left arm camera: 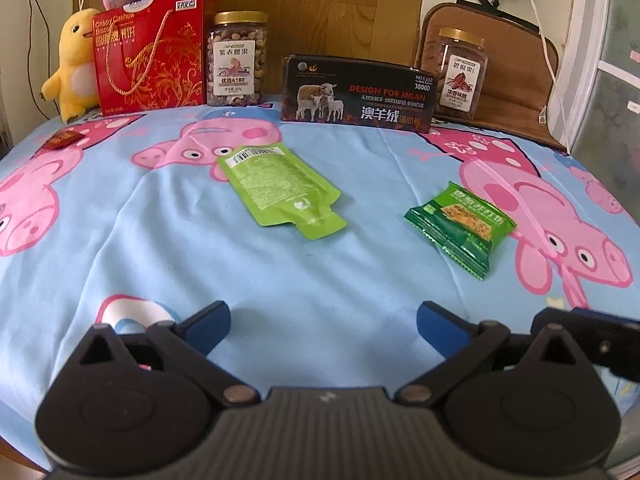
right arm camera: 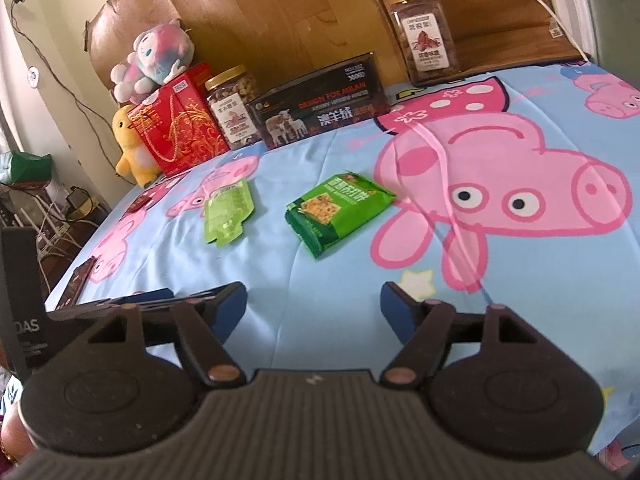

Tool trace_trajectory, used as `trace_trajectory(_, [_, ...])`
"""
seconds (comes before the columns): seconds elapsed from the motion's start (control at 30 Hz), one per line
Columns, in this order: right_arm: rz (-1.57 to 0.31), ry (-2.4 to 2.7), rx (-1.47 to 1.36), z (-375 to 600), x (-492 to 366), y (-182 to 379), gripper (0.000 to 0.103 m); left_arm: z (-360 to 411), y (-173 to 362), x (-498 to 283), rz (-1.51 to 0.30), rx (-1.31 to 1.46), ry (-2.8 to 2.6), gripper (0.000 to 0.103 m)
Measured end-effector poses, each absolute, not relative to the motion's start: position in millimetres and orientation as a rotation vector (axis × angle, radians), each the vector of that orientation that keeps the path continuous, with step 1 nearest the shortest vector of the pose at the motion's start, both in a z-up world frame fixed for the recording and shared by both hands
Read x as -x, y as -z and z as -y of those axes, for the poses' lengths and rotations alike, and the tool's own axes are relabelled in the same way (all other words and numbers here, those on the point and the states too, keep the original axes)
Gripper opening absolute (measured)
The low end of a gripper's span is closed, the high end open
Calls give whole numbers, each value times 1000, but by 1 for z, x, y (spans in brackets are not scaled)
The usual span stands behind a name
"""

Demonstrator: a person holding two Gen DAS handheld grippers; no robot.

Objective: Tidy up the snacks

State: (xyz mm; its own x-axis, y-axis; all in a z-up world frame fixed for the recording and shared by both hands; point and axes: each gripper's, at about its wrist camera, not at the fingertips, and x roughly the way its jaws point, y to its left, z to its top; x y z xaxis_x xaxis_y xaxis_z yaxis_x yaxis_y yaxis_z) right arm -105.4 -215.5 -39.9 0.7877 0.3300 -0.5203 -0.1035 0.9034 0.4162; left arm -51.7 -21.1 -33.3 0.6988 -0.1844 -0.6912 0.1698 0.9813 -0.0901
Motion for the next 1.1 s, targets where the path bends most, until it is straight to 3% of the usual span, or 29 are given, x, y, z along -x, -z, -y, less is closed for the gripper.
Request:
trace_trajectory(0.3, [-629,-254,-388,215,106,40,77,6,30,48,-777,133,225,103])
trace_trajectory(1.1, [-558,-240,-350,215,111,34,77,18,33,52,-782,6,231,103])
